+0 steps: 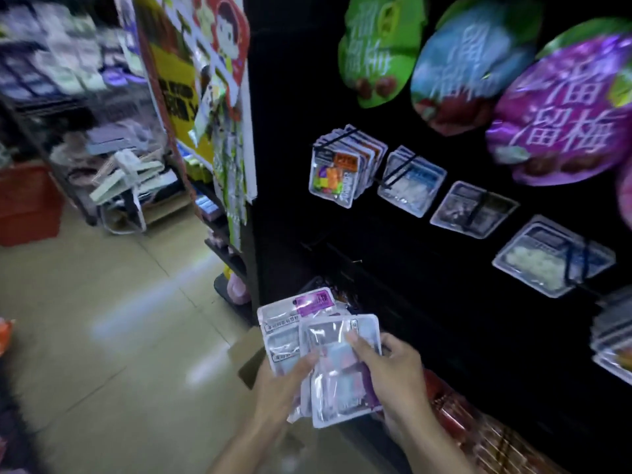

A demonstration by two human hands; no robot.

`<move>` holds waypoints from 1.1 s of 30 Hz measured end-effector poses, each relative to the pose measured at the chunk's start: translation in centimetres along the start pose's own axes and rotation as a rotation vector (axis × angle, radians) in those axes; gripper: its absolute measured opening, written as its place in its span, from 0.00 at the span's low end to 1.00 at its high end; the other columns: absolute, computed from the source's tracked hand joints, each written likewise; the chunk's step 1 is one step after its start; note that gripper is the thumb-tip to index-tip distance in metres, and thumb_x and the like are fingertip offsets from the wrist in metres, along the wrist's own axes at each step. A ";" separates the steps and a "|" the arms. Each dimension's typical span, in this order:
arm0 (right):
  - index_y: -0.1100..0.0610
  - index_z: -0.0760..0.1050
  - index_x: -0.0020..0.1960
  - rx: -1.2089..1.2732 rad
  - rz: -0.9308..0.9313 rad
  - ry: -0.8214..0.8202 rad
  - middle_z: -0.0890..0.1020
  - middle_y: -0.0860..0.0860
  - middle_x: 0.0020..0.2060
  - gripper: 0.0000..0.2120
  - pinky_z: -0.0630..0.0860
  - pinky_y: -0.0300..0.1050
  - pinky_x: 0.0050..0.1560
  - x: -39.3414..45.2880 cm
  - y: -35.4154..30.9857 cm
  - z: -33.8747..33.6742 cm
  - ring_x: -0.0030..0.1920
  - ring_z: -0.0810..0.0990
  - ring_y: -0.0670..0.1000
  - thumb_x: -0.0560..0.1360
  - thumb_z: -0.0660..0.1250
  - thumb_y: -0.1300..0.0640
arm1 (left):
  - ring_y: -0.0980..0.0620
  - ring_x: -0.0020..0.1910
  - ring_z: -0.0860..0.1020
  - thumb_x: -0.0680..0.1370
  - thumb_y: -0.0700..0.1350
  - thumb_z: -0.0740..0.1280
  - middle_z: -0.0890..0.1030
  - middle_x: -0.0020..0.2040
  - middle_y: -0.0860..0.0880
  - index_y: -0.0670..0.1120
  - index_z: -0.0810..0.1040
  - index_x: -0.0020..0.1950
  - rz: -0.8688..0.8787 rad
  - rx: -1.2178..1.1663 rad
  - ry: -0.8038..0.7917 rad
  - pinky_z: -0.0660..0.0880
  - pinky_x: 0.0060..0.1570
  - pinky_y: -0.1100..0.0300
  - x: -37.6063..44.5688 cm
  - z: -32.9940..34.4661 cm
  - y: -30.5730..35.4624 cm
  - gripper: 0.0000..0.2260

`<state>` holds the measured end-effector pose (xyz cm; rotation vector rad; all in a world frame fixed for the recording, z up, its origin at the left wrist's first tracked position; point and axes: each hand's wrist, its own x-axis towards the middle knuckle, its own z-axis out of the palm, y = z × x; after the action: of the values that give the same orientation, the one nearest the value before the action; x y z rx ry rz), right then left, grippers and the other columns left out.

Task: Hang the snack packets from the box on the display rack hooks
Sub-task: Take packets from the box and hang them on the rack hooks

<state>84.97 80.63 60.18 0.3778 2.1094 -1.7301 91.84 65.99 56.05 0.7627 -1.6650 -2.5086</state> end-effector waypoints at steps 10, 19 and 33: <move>0.56 0.84 0.44 -0.197 -0.143 0.144 0.87 0.49 0.36 0.18 0.80 0.47 0.38 -5.2 2.3 -15.4 0.39 0.87 0.51 0.84 0.61 0.49 | 0.43 0.51 0.87 0.73 0.45 0.74 0.88 0.53 0.44 0.47 0.80 0.64 -0.161 0.001 -0.140 0.84 0.52 0.43 -6.9 11.6 -3.2 0.19; 0.60 0.80 0.40 -0.004 -0.118 0.354 0.84 0.54 0.30 0.19 0.74 0.44 0.35 -10.3 6.5 -29.7 0.29 0.80 0.47 0.84 0.63 0.51 | 0.41 0.49 0.87 0.70 0.39 0.80 0.88 0.50 0.44 0.45 0.81 0.60 -0.141 0.169 -0.094 0.82 0.54 0.39 -11.8 20.5 -9.4 0.20; 0.61 0.83 0.50 0.395 -0.214 0.388 0.88 0.56 0.44 0.12 0.80 0.42 0.41 -15.8 11.1 -37.0 0.42 0.85 0.51 0.70 0.76 0.72 | 0.47 0.47 0.88 0.71 0.40 0.80 0.88 0.50 0.51 0.53 0.76 0.59 -0.090 0.269 -0.181 0.84 0.39 0.49 -16.5 27.8 -11.8 0.21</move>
<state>99.37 119.61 63.77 0.6646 2.1103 -2.3712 97.57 99.64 60.41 0.6568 -2.1056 -2.5100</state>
